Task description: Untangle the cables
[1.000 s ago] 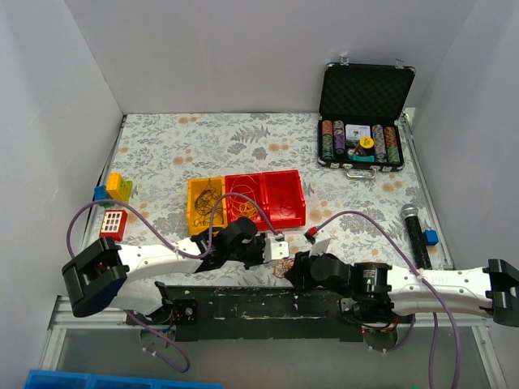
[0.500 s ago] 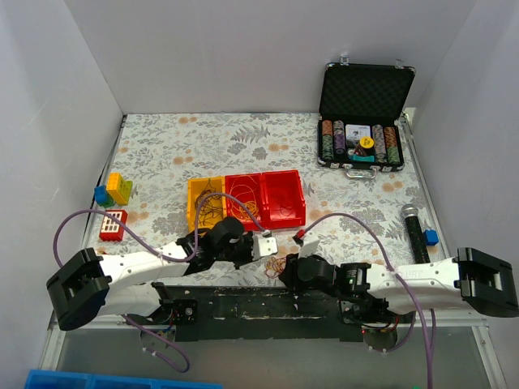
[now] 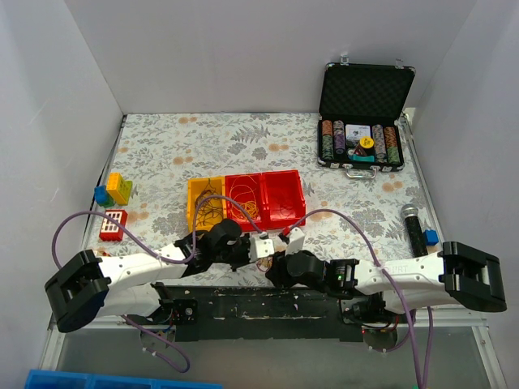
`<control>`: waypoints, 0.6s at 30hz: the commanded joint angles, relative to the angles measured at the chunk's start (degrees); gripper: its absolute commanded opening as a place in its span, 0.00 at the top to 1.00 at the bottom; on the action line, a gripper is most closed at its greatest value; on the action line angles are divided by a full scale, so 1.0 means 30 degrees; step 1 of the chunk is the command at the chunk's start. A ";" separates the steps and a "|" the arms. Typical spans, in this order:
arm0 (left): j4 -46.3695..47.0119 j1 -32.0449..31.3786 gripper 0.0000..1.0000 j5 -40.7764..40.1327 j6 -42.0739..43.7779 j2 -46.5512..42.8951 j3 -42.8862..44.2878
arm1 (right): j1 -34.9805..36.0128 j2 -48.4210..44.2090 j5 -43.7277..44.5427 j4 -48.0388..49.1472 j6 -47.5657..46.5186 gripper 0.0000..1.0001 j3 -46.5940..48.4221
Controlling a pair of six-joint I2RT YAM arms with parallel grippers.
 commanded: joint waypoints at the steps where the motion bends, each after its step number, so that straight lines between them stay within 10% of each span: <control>1: 0.0166 0.0276 0.95 0.0152 -0.0100 -0.0750 -0.0292 | -0.0089 0.0120 -0.0202 0.1301 -0.0662 0.50 0.0681; 10: -0.0185 0.0628 0.95 0.0532 -0.0275 -0.1101 -0.0438 | -0.0118 0.2520 0.1114 0.0920 -0.1921 0.56 0.2233; 18: -0.0946 0.1476 0.95 0.1207 -0.0597 -0.1950 -0.0556 | -0.0118 0.2876 0.1730 0.0864 -0.2129 0.99 0.2088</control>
